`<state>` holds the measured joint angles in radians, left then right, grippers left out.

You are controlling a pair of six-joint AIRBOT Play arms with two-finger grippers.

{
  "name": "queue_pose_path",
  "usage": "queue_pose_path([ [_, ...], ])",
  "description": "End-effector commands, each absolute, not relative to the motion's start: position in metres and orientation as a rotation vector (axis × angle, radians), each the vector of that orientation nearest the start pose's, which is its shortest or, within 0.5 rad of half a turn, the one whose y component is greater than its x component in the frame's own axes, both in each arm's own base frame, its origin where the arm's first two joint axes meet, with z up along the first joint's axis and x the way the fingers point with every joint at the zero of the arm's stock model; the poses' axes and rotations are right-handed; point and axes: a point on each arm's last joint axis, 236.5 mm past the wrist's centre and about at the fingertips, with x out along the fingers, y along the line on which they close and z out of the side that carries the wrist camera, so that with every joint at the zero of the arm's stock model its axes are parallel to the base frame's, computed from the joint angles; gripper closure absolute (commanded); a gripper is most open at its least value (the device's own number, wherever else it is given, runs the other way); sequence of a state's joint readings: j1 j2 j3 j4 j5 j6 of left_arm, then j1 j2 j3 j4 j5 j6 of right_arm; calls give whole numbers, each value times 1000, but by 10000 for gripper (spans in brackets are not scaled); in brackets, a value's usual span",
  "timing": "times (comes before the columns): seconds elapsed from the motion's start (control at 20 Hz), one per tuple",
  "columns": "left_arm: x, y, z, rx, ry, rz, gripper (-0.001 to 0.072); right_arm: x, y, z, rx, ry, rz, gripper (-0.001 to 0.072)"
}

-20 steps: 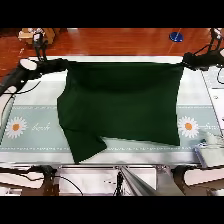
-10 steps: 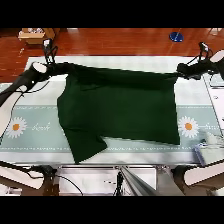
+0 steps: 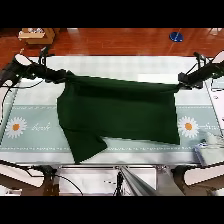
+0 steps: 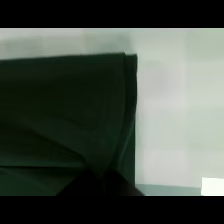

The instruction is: Fold the shirts.

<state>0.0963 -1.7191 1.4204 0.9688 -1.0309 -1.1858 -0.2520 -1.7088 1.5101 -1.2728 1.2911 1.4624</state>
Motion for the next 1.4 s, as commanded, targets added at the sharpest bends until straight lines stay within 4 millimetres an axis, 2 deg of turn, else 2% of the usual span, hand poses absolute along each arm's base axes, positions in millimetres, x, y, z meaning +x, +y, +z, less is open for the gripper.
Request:
queue_pose_path([
  [0.0,467,-76,-73,-340,1321,-396,671,430,-34,-67,410,1507,74,684],
  [0.1,458,-90,-81,-331,1365,-426,664,431,-26,-73,422,1518,91,684],
  [0.2,456,-95,-82,-323,1372,-437,604,432,-24,-75,404,1517,91,675],
  [0.25,456,-93,-79,-325,1369,-436,438,431,-27,-75,395,1520,85,578],
  [0.3,454,-87,-74,-329,1376,-433,280,428,-31,-73,385,1530,77,434],
  [0.35,449,-76,-68,-324,1393,-431,244,422,-35,-68,368,1539,90,337],
  [0.45,433,-40,-50,-298,1452,-406,241,402,-59,-50,247,1570,98,313],
  [0.5,422,-23,-40,-312,1478,-393,241,385,-82,-41,184,1613,45,311],
  [0.55,407,-8,-30,-360,1507,-371,241,365,-98,-31,208,1656,-27,306],
  [0.6,394,4,-25,-412,1514,-334,241,357,-96,-22,300,1637,-27,306],
  [0.65,378,11,-24,-441,1516,-313,241,347,-90,-18,350,1621,9,276],
  [0.7,356,15,-28,-460,1524,-303,241,336,-88,-19,383,1602,22,261],
  [0.8,307,11,-43,-504,1567,-297,241,310,-87,-34,449,1582,17,244],
  [0.85,284,5,-51,-527,1592,-302,241,301,-80,-41,487,1566,43,202],
  [0.9,264,-5,-57,-565,1611,-309,230,290,-71,-47,524,1559,85,165],
  [1.0,235,-35,-64,-672,1624,-359,146,276,-58,-57,579,1553,125,165],
  [1.15,220,-56,-80,-769,1619,-364,146,275,-46,-63,612,1526,151,166],
  [1.35,211,-69,-98,-732,1640,-354,147,280,-41,-60,641,1507,166,170],
])
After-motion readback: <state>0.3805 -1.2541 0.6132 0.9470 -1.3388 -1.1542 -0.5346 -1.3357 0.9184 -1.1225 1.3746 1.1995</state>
